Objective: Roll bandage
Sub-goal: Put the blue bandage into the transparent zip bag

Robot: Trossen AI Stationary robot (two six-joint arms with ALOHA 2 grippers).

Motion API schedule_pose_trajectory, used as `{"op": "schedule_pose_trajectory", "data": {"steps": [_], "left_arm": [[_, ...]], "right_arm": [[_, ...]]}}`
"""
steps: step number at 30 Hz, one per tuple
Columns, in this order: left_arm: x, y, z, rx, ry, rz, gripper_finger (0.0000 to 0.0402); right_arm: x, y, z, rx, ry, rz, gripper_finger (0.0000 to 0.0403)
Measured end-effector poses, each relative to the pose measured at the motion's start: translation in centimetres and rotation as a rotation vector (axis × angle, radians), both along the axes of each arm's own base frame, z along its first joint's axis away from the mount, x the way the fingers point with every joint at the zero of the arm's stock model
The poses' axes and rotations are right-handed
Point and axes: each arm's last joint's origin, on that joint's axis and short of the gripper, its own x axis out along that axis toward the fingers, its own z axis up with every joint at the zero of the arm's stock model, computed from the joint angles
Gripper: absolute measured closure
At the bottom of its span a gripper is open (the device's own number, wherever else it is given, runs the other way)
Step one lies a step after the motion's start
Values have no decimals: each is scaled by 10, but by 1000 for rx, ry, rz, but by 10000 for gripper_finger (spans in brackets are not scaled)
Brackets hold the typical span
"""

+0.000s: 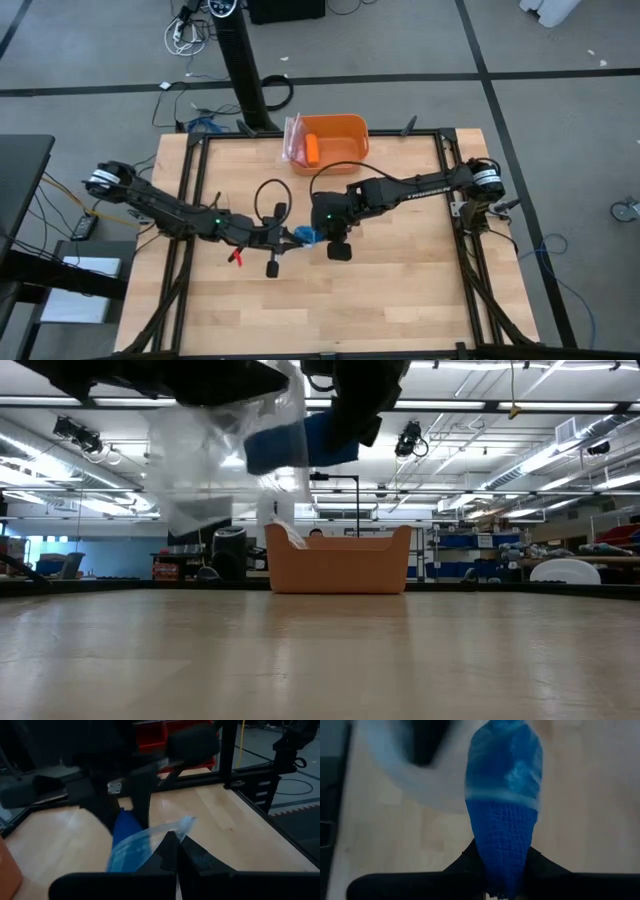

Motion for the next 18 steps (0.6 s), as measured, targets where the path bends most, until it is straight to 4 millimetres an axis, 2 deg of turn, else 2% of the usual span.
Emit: {"op": "schedule_pose_trajectory", "data": {"steps": [7,14,18], "left_arm": [[12,3,-3,-14,-32,27,400],[16,2,1,-7,-117,23,400],[17,1,-4,1,-181,15,400]], "right_arm": [[-1,9,1,-11,-7,34,346],[-4,19,2,-16,-4,56,277],[-10,23,10,-26,-17,52,232]]}}
